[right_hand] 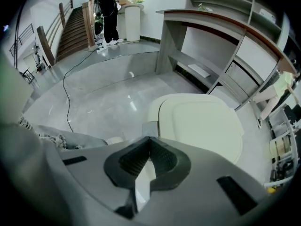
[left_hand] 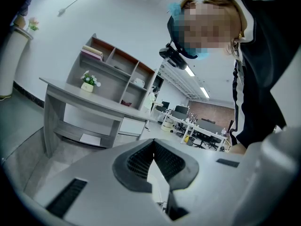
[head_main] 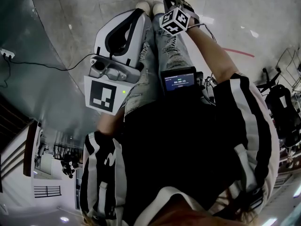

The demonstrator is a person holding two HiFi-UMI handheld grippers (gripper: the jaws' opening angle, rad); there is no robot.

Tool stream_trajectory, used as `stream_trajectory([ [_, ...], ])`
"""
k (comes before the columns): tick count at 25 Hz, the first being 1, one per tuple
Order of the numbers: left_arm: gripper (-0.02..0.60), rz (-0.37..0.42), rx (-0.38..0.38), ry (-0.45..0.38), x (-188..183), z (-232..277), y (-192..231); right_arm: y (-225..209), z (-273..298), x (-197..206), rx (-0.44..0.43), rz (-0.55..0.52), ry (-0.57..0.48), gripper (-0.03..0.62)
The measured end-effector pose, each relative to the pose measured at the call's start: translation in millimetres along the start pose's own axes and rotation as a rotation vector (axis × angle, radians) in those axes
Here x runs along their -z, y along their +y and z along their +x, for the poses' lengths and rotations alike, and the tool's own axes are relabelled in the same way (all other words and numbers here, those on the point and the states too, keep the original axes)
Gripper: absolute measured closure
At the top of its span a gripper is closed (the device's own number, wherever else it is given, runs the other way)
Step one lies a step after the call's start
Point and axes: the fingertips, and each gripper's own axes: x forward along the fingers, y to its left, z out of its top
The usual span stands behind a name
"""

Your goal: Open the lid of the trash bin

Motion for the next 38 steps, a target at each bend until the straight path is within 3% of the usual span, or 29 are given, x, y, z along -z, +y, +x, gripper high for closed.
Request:
stream_trajectory([
  [11, 0.577, 0.005, 0.004, -0.006, -4, -1, 0, 5, 6, -6, 0.096, -0.055, 0.134, 0.592],
  [17, 0.577, 0.011, 0.011, -0.003, -3, 0, -1, 0, 7, -4, 0.159, -0.119, 0.112, 0.591],
  [24, 0.577, 0.013, 0.022, -0.001, -1, 0, -4, -8, 9, -1, 0.111, 0.016, 0.153, 0.589],
  [38, 0.577, 0.022, 0.053, 0.004, -4, 5, -6, -32, 4, 2, 0.122, 0.069, 0.124, 0.589],
])
